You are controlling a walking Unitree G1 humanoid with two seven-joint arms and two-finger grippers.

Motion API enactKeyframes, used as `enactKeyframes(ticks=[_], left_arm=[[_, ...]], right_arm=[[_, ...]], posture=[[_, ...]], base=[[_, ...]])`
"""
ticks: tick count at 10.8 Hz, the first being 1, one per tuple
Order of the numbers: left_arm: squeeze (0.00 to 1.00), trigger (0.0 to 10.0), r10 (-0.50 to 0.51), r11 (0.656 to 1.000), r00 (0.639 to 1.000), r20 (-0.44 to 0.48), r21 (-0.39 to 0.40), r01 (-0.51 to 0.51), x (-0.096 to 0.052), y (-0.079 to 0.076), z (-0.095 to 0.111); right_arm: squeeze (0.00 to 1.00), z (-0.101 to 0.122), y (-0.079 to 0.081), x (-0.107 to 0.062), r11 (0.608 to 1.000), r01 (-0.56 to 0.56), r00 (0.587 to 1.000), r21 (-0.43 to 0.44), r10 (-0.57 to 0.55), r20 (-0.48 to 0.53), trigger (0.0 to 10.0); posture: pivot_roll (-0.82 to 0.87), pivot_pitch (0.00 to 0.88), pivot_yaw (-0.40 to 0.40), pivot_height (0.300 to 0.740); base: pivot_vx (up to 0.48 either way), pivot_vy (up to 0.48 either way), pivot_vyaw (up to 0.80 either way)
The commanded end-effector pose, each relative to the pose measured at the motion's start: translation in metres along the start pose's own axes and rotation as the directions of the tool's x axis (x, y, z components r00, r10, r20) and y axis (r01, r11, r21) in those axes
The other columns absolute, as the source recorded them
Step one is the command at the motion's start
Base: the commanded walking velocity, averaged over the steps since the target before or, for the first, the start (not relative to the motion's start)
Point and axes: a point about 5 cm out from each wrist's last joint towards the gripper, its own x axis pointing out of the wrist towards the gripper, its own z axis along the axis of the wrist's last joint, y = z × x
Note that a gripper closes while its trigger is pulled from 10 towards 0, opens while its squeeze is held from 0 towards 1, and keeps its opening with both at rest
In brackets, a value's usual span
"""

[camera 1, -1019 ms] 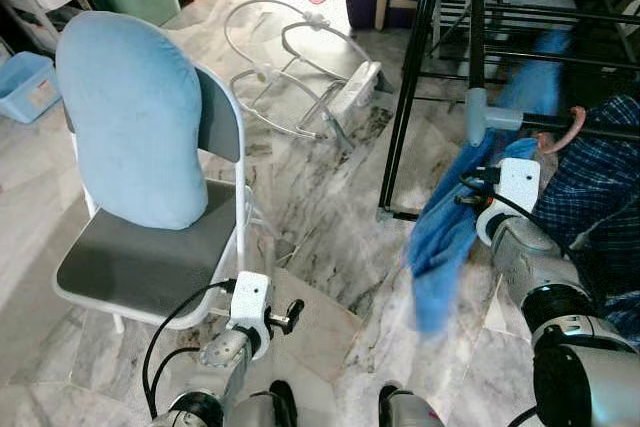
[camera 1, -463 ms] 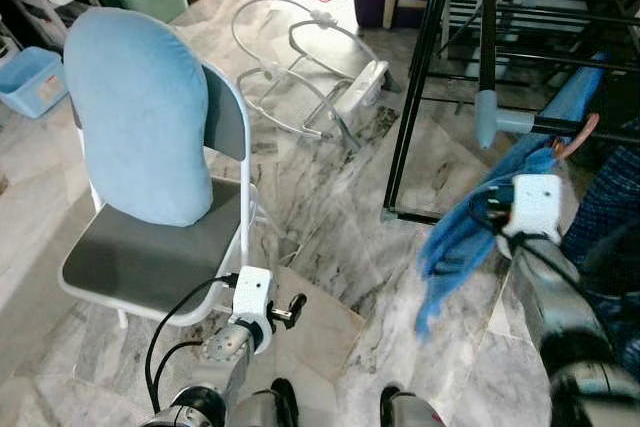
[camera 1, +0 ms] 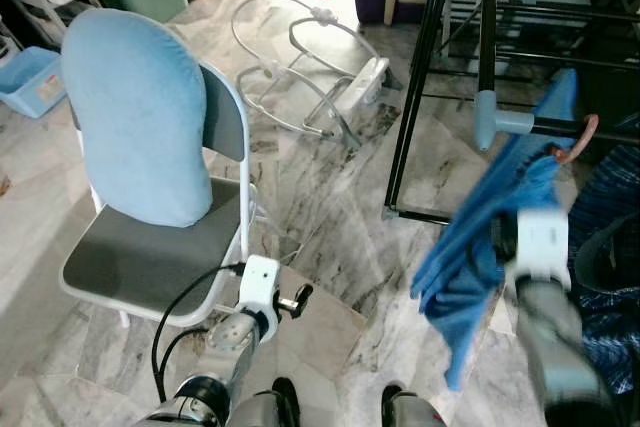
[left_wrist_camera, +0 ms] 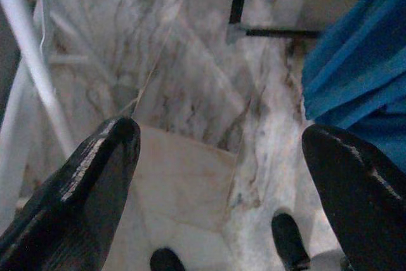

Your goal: Hang hanger

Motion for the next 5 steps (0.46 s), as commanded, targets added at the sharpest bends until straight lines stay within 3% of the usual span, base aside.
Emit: enactKeyframes(ticks=[1, 5], left_arm=[[0.00, 10.0, -0.007, 1.000, 1.000, 0.003, 0.015, 0.007, 0.000, -0.002, -0.001], [0.00, 10.0, 0.017, 0.999, 0.999, -0.034, 0.040, -0.015, -0.003, 0.002, -0.008]], right_arm=[[1.00, -0.008, 0.005, -0.009, 1.000, -0.009, 1.000, -0.004, 0.009, -0.015, 10.0], [1.00, -0.039, 0.023, -0.037, 0.998, -0.064, 0.994, -0.005, 0.063, -0.095, 10.0]], posture=[[-0.19, 0.197, 0.104, 0.740], [-0.19, 0.178, 0.104, 0.740]], base=[[0.000, 0.000, 0.00], [0.000, 0.000, 0.00]])
